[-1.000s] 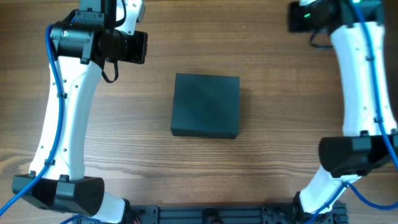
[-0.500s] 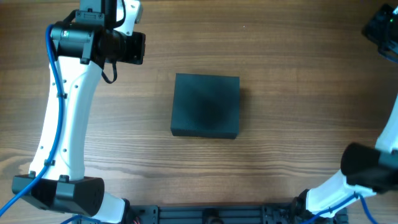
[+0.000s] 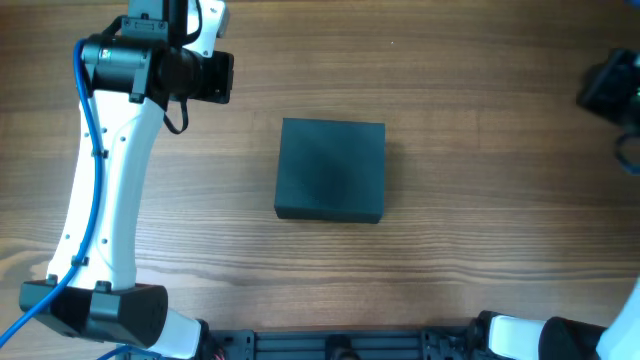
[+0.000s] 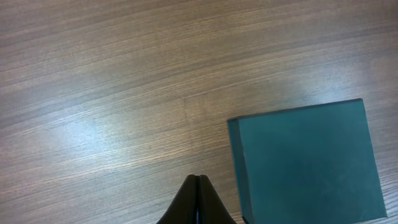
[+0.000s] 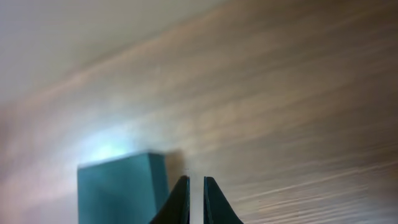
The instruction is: Pack container
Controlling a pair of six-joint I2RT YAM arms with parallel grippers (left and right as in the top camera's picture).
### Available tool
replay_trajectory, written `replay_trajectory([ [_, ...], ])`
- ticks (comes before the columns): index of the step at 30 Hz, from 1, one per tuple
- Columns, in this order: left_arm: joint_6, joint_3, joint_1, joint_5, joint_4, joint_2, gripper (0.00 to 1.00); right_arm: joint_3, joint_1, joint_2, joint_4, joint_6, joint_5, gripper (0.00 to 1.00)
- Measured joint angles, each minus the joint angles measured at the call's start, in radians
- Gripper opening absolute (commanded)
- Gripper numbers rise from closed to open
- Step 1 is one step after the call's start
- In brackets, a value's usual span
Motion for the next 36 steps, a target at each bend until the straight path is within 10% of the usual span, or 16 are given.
replay_trajectory([
  [9, 0.000, -0.187, 0.000, -0.064, 0.041, 0.016, 0.04, -0.397, 0.267, 0.041, 0.322, -0.010, 0.081, 0.10],
  [22, 0.000, -0.480, 0.000, -0.068, 0.166, -0.002, 0.04, -0.796, 0.266, -0.025, 0.642, -0.061, 0.172, 0.13],
  [36, 0.000, -0.730, 0.000, -0.069, 0.287, -0.525, 0.05, -1.048, 0.266, -0.384, 0.677, -0.080, 0.179, 0.26],
])
